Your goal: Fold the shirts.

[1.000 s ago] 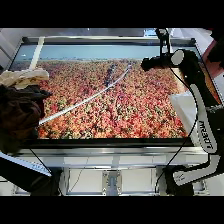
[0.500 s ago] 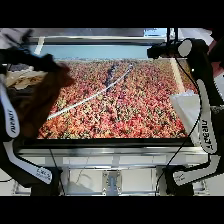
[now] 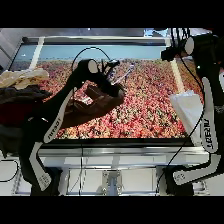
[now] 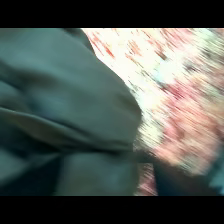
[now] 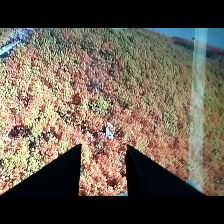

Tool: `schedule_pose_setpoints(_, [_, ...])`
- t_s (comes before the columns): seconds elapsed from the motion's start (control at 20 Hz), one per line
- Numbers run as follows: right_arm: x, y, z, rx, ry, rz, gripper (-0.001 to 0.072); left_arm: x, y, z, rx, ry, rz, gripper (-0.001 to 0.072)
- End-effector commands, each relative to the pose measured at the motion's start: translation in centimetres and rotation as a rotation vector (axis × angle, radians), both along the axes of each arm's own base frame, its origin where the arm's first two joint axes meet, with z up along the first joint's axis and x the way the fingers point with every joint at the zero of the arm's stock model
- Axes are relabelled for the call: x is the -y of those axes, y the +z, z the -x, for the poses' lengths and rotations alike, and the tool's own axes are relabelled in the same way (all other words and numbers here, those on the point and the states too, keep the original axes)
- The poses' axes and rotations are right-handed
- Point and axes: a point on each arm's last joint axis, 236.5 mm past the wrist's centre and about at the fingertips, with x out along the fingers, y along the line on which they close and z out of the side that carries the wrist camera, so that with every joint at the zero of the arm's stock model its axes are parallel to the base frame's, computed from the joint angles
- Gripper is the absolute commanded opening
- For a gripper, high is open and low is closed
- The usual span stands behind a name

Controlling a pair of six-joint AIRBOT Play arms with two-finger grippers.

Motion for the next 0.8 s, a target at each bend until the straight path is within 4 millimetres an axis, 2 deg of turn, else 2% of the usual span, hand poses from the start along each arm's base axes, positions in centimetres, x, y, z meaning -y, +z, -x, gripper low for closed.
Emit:
schedule_pose_setpoints(0.0, [-3.1, -5.6, 3.2, -0.229, 0.043, -0.274, 0.0354, -4.6, 4.5, -6.8, 0.327, 0.139, -0.237, 0.0714])
schedule_pose_setpoints(0.05, [-4.8, -7.4, 3.8, -0.283, 0.065, -0.380, 0.0354, -9.4, 7.8, -9.4, 0.454, 0.254, -0.351, 0.0714])
schedule_pose_setpoints(0.1, [-6.7, -9.2, 4.1, -0.328, 0.081, -0.490, 0.0355, -14.2, 10.4, -10.6, 0.529, 0.359, -0.453, 0.0714])
schedule_pose_setpoints(0.15, [-8.5, -11.0, 4.2, -0.363, 0.109, -0.570, 0.0356, -19.1, 12.3, -10.8, 0.554, 0.464, -0.535, 0.0713])
schedule_pose_setpoints(0.2, [-10.1, -12.5, 4.2, -0.392, 0.120, -0.636, 0.0409, -23.6, 12.9, -10.1, 0.520, 0.551, -0.593, 0.0713])
schedule_pose_setpoints(0.25, [-11.9, -14.1, 4.0, -0.421, 0.121, -0.702, 0.0532, -27.2, 12.4, -8.9, 0.445, 0.619, -0.630, 0.0711])
schedule_pose_setpoints(0.35, [-15.0, -17.0, 3.5, -0.463, 0.136, -0.775, 0.0534, -33.6, 9.8, -5.5, 0.226, 0.738, -0.686, 0.0711])
schedule_pose_setpoints(0.45, [-18.5, -19.2, 3.3, -0.486, 0.158, -0.826, 0.0534, -36.9, 7.1, -3.3, 0.045, 0.797, -0.633, 0.0710])
schedule_pose_setpoints(0.5, [-20.4, -19.9, 3.4, -0.493, 0.180, -0.850, 0.0534, -37.6, 6.0, -2.7, -0.023, 0.807, -0.576, 0.0710])
schedule_pose_setpoints(0.6, [-24.3, -20.2, 4.1, -0.485, 0.283, -0.861, 0.0534, -37.8, 4.0, -2.0, -0.138, 0.822, -0.431, 0.0709])
schedule_pose_setpoints(0.75, [-27.2, -20.4, 3.8, -0.408, 0.359, -0.736, 0.0533, -37.4, 1.7, -0.6, -0.257, 0.785, -0.305, 0.0705])
